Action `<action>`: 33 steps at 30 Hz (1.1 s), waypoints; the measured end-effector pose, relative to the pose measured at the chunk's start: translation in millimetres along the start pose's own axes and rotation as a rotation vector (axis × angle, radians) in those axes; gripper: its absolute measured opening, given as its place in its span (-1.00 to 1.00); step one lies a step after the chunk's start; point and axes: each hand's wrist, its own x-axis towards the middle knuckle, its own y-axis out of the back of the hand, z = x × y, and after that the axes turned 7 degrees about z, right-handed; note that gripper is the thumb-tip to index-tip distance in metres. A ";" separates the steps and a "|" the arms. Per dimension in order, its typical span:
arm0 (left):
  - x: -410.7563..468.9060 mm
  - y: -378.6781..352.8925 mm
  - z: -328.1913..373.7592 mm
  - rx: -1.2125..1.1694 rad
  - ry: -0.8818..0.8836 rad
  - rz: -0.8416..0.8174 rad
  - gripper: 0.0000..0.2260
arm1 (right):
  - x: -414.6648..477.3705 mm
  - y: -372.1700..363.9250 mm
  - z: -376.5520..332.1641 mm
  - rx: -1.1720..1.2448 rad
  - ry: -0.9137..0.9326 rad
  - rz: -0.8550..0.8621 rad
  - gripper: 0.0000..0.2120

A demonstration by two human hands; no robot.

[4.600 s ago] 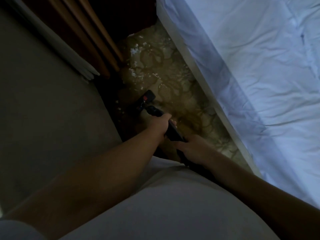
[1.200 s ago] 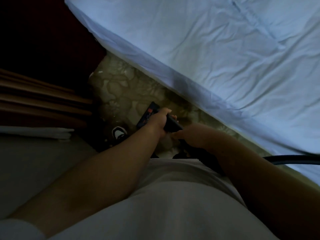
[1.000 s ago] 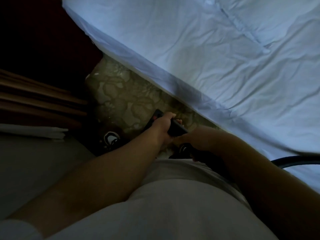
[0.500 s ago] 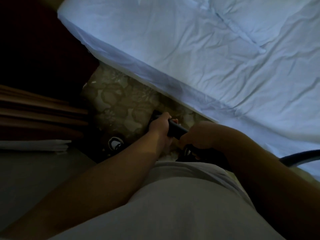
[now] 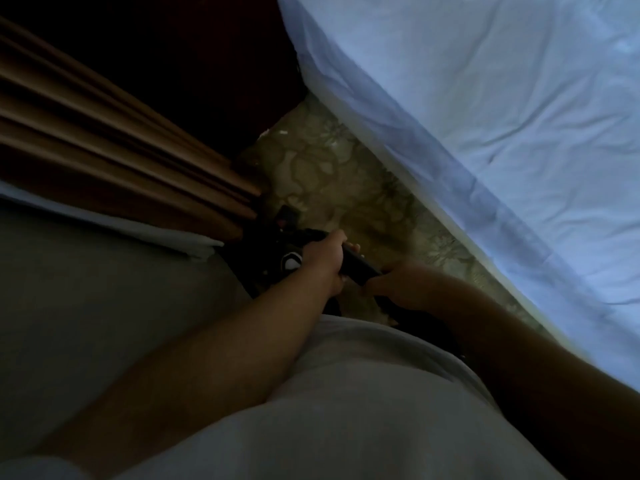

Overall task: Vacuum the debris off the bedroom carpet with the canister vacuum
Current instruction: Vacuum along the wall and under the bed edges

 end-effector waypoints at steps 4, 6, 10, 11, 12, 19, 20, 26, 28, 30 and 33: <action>23.1 23.6 28.3 -0.018 -0.009 0.068 -0.82 | 21.6 -15.7 -32.9 0.055 0.018 -0.027 -0.64; 30.9 29.9 44.1 -0.039 -0.025 0.079 -0.88 | 32.9 -17.5 -50.5 0.042 0.039 -0.033 -0.65; 40.6 35.6 65.8 -0.029 -0.032 0.080 -0.84 | 49.3 -19.5 -69.6 0.026 0.062 -0.056 -0.63; 42.2 35.8 66.7 -0.027 -0.024 0.074 -0.84 | 51.7 -21.0 -70.5 0.024 0.061 -0.063 -0.63; 41.9 35.5 66.3 -0.012 -0.011 0.076 -0.84 | 52.6 -21.9 -69.7 0.027 0.059 -0.071 -0.64; 31.2 21.2 27.3 -0.056 0.039 0.121 -0.86 | 49.4 -11.3 -37.3 -0.033 0.054 -0.131 -0.58; 26.6 18.6 15.2 -0.071 0.046 0.138 -0.87 | 45.9 -10.5 -29.9 -0.069 0.075 -0.147 -0.59; 1.3 3.4 -76.8 -0.270 0.083 0.284 -0.84 | 17.9 -23.0 38.4 -0.225 0.158 -0.228 -0.69; -12.0 -5.3 -109.2 -0.318 0.078 0.302 -0.81 | 7.7 -20.3 62.3 -0.290 0.186 -0.256 -0.74; -27.5 -14.1 -138.2 -0.350 0.094 0.304 -0.84 | -2.8 -16.0 85.5 -0.321 0.187 -0.277 -0.74; -52.6 -27.2 -171.5 -0.371 0.150 0.299 -0.89 | -26.5 -7.6 117.4 -0.354 0.147 -0.317 -0.61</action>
